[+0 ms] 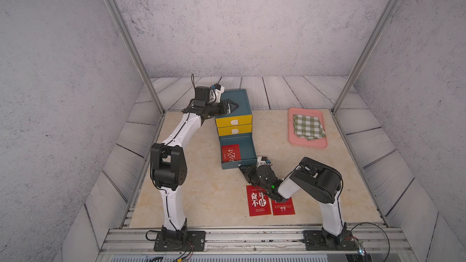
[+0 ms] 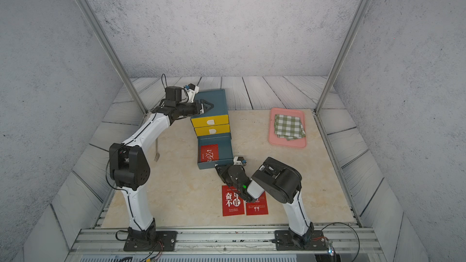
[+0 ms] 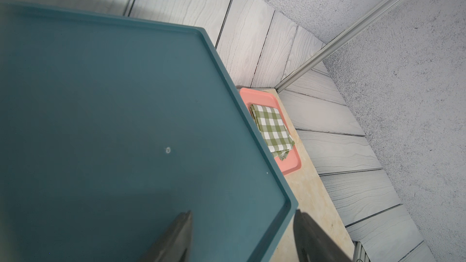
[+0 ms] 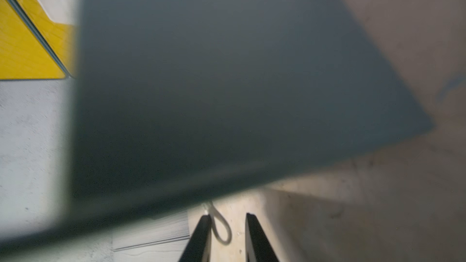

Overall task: Take the postcards out of the drawer
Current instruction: Open the drawer in the storage box, then pick up the postcard from the drawer.

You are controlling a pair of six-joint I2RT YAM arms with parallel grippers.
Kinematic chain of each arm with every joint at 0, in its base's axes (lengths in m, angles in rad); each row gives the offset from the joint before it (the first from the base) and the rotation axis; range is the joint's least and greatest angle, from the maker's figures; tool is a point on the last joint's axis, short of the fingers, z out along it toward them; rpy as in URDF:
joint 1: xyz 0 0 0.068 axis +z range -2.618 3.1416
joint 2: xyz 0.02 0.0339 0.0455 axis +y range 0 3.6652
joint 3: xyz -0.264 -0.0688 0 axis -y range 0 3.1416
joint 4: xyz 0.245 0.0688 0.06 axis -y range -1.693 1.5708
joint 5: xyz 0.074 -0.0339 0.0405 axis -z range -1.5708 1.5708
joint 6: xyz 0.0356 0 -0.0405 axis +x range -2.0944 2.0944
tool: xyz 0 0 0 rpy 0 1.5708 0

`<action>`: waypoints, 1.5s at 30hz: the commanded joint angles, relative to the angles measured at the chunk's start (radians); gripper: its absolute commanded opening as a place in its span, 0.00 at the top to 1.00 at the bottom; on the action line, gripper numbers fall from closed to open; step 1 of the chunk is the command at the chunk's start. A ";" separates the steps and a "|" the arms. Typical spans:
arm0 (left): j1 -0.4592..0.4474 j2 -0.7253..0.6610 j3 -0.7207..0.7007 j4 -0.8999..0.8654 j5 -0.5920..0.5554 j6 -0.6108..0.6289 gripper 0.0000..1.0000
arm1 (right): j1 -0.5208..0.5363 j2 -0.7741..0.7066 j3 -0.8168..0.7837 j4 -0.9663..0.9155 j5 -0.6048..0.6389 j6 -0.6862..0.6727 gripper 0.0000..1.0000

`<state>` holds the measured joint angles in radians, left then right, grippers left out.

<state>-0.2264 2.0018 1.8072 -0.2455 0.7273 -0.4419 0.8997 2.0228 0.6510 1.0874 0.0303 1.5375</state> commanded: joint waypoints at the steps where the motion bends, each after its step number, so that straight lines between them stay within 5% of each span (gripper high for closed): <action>1: 0.007 0.023 -0.049 -0.134 -0.029 -0.027 0.29 | 0.008 -0.067 -0.022 -0.075 0.000 -0.022 0.62; 16: 0.004 -0.074 -0.016 -0.104 -0.039 -0.062 0.19 | 0.011 -0.364 -0.014 -0.421 -0.006 -0.204 0.36; 27: 0.003 -0.103 0.011 -0.071 -0.022 -0.111 0.17 | -0.014 -0.624 0.176 -0.979 0.039 -0.536 0.25; 37: 0.009 -0.490 -0.344 -0.072 -0.222 -0.080 0.17 | -0.180 -0.415 0.507 -1.284 -0.221 -0.806 0.19; 45: 0.009 -0.719 -0.698 -0.112 -0.356 -0.097 0.41 | -0.194 -0.184 0.737 -1.415 -0.342 -0.916 0.17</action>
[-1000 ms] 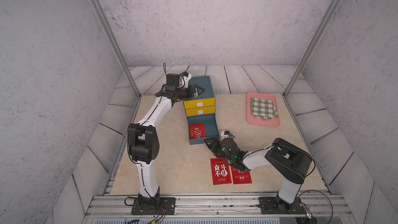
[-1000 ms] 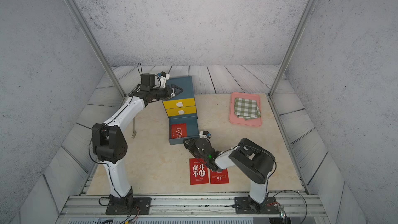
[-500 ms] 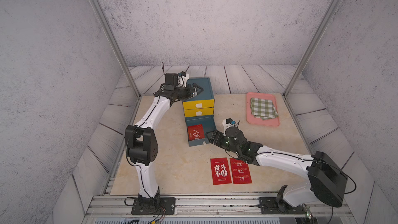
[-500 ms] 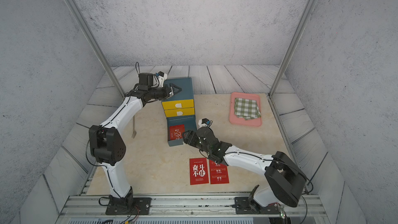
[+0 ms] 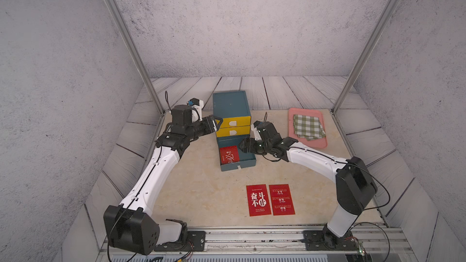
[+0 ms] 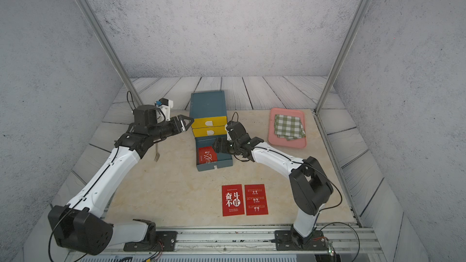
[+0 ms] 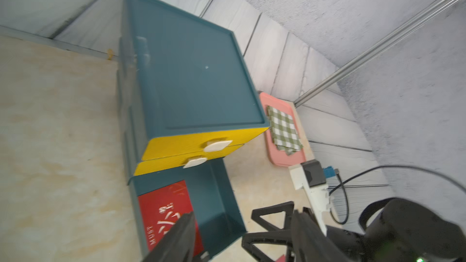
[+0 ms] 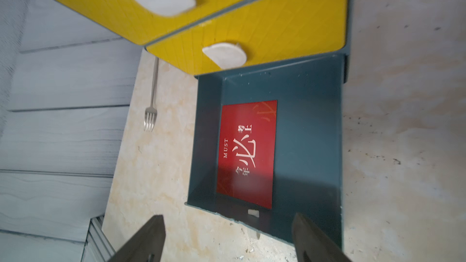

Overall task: Take the postcards out of the drawer
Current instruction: Pick up the postcard from the drawer.

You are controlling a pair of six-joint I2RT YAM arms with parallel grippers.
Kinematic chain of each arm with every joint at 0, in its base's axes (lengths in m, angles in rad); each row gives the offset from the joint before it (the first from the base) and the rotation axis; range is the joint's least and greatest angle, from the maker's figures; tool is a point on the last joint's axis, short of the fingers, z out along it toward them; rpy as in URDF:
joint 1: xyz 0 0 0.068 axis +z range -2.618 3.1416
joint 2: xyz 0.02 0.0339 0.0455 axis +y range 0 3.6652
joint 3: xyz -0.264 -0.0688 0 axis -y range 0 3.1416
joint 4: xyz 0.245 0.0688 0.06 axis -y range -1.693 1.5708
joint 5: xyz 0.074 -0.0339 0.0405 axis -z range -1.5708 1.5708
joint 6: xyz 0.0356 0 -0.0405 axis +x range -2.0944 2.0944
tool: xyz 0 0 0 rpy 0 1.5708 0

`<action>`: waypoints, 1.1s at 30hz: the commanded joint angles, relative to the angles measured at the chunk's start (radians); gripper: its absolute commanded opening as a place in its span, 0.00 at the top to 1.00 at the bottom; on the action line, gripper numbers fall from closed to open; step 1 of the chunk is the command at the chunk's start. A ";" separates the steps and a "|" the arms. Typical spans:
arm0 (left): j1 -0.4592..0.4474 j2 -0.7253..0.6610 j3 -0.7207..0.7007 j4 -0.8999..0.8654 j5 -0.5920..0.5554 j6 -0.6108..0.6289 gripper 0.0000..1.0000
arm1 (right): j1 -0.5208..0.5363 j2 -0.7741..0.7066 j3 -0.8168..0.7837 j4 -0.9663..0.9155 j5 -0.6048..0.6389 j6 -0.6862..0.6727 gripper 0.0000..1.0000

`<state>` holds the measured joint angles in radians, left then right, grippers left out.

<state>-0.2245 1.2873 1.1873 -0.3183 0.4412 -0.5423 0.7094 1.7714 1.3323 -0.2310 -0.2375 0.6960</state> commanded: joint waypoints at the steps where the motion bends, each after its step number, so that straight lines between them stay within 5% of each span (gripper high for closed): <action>1: 0.007 -0.008 -0.103 -0.046 -0.074 0.003 0.45 | -0.004 0.092 0.077 -0.105 -0.082 -0.079 0.17; 5: 0.007 0.019 -0.202 -0.005 -0.039 -0.025 0.59 | -0.004 0.166 0.143 -0.125 -0.079 -0.093 0.17; 12: 0.004 0.121 -0.226 -0.019 -0.005 -0.001 0.70 | -0.005 0.281 0.233 -0.160 -0.094 -0.090 0.17; 33: -0.039 0.347 -0.203 0.036 -0.007 0.034 0.81 | 0.009 0.455 0.365 -0.256 -0.037 -0.067 0.17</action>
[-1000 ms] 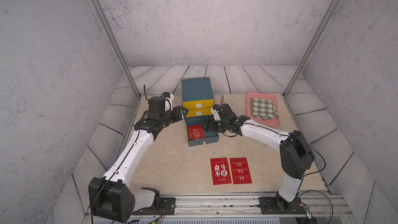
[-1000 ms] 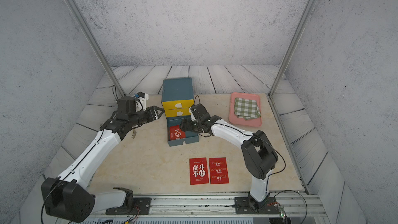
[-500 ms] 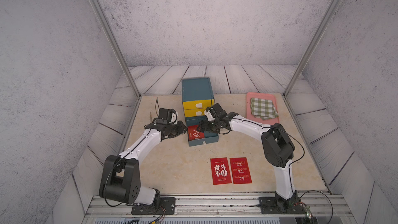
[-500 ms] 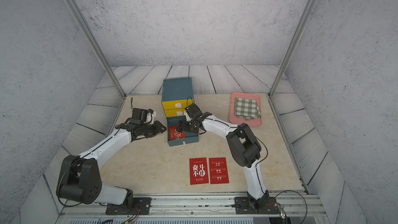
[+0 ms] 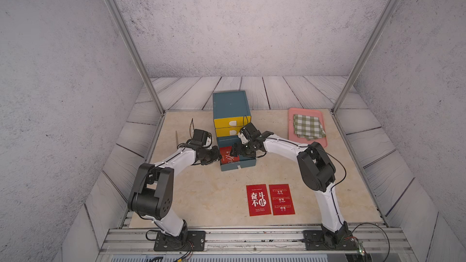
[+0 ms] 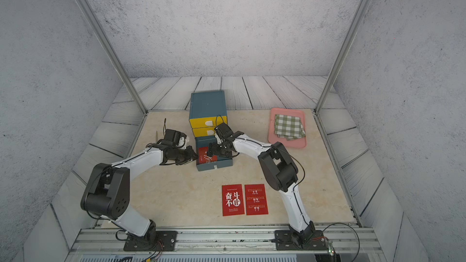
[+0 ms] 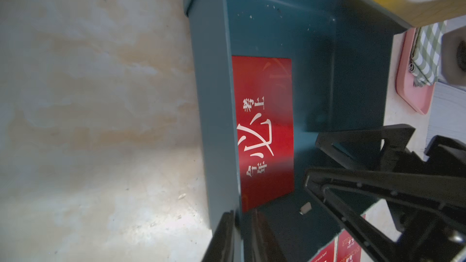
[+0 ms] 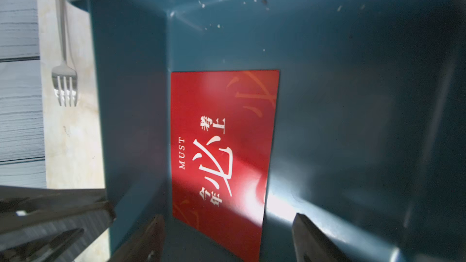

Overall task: Take the postcards out of the drawer
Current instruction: Pick up the postcard from the drawer.

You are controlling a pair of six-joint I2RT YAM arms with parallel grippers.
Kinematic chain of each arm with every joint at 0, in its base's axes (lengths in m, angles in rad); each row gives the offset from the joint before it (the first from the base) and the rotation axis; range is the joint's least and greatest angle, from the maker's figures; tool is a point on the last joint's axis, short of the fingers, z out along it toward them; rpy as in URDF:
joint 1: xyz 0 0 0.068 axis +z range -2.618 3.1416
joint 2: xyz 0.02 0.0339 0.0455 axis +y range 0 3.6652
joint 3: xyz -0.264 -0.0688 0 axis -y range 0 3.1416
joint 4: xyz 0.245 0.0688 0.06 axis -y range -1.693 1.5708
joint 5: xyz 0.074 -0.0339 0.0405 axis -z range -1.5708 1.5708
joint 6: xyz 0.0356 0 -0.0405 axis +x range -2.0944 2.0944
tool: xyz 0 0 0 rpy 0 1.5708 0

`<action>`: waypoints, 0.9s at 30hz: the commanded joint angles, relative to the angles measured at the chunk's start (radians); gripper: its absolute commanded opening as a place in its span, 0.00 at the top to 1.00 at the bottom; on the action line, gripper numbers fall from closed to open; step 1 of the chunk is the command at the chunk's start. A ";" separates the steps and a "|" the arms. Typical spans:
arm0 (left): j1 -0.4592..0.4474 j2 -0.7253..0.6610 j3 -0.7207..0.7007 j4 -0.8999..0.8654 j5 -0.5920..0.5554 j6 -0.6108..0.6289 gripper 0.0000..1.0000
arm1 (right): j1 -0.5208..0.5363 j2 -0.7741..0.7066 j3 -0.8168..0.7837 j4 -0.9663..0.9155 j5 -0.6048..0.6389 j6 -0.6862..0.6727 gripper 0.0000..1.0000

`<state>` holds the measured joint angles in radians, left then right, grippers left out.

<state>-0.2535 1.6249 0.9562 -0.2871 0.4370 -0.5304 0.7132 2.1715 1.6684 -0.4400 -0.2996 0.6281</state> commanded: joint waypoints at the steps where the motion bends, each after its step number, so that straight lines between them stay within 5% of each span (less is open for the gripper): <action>1: -0.012 0.013 0.032 0.004 -0.005 0.024 0.81 | 0.005 0.060 0.031 -0.050 0.027 0.003 0.16; 27: -0.024 0.071 0.092 -0.038 -0.005 0.079 0.87 | 0.031 0.141 0.055 -0.022 0.003 0.059 0.16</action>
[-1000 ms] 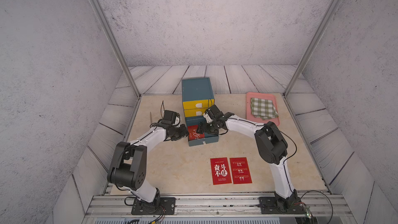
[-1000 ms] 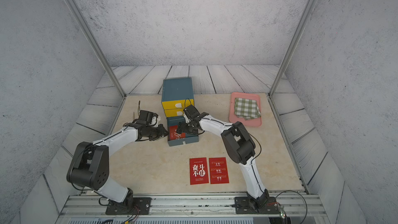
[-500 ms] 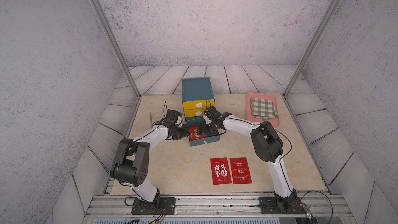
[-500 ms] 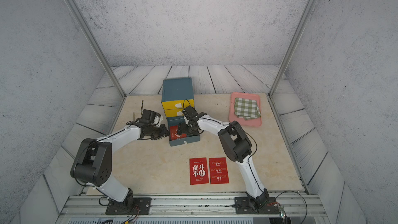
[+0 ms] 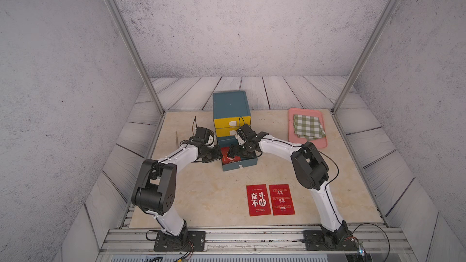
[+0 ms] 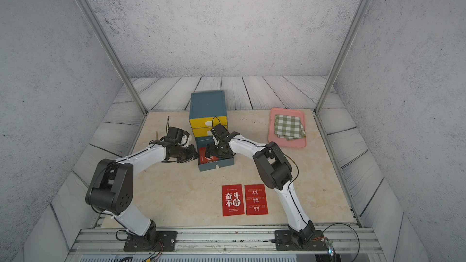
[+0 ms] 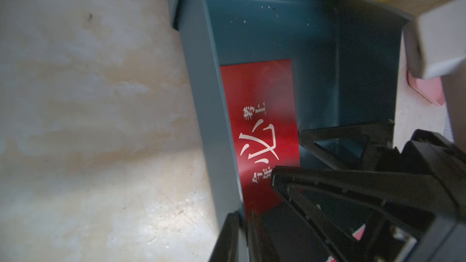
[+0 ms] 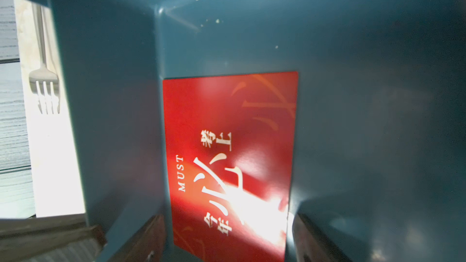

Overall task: Take the postcards out of the drawer
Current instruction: Pick up the postcard from the drawer.

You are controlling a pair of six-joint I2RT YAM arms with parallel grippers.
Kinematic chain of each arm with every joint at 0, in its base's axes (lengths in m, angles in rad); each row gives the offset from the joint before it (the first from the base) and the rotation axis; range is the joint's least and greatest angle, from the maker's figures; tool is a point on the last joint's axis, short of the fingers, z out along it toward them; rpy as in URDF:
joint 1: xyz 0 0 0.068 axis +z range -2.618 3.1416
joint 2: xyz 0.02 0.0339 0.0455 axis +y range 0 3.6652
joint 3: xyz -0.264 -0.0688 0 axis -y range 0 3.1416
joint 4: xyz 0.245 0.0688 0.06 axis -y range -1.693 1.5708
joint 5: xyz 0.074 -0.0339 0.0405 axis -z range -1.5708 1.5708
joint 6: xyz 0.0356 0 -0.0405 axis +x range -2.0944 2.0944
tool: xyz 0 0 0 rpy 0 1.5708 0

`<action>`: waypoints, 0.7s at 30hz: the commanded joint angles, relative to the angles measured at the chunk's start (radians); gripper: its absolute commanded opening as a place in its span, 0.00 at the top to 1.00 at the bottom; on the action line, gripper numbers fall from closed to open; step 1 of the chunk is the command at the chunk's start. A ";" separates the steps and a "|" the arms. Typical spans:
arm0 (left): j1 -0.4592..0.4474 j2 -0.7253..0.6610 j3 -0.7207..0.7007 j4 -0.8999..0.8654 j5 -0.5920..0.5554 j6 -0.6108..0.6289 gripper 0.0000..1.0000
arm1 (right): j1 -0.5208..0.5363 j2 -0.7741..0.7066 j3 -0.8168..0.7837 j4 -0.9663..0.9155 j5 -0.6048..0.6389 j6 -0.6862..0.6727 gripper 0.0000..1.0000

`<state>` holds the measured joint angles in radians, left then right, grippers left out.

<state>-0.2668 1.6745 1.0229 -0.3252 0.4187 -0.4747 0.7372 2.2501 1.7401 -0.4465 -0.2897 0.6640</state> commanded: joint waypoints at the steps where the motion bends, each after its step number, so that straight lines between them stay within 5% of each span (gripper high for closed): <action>1: -0.011 0.024 0.027 -0.001 0.015 0.024 0.87 | 0.007 0.063 -0.021 -0.010 -0.010 0.026 0.17; 21: -0.015 0.021 0.031 -0.009 0.009 0.028 0.89 | 0.006 0.034 -0.023 -0.028 0.045 0.016 0.16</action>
<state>-0.2668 1.6814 1.0351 -0.3405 0.4213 -0.4702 0.7395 2.2543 1.7313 -0.4038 -0.2882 0.6876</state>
